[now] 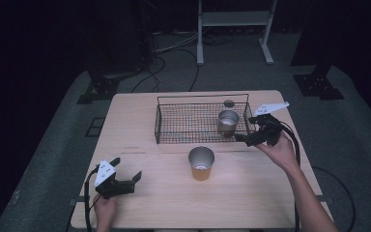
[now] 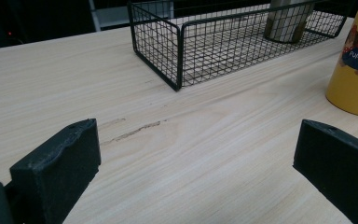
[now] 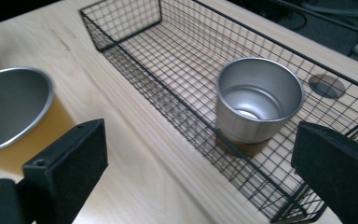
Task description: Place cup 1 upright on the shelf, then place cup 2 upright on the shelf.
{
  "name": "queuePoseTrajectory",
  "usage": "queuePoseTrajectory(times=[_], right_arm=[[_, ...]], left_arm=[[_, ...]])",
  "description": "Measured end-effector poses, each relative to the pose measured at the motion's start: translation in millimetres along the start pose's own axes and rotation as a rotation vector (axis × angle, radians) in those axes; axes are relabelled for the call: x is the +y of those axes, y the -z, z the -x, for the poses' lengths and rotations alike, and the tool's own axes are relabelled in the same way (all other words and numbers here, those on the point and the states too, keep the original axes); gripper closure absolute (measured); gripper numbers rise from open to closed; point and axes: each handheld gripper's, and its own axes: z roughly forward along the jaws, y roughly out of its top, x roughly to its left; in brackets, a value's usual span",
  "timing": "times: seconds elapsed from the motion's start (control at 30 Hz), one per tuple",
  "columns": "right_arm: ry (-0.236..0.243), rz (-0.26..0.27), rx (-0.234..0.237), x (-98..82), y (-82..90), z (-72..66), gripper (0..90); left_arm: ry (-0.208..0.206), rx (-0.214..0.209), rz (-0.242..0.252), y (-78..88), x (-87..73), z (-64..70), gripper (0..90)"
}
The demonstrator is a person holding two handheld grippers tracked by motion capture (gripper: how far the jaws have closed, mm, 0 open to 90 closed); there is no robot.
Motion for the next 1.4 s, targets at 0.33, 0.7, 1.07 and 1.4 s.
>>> queuePoseTrajectory(times=[0.33,0.7,1.07,1.4], right_arm=[[0.023,0.031,0.059,-14.9,6.4,-31.7,2.9],[0.074,0.039,0.106,-24.4,11.8,-61.2,2.9],[0.095,0.043,0.150,-34.8,14.5,-81.8,2.9],[0.113,0.044,0.172,-36.8,10.7,-95.2,2.6]], left_arm=[[-0.003,-0.001,-0.004,-0.4,0.2,0.4,0.0],[-0.002,-0.004,-0.006,0.2,0.3,-0.2,0.0],[-0.008,0.005,-0.013,-0.4,0.4,1.0,0.0],[-0.009,0.005,-0.011,-0.3,0.3,1.3,0.0]])
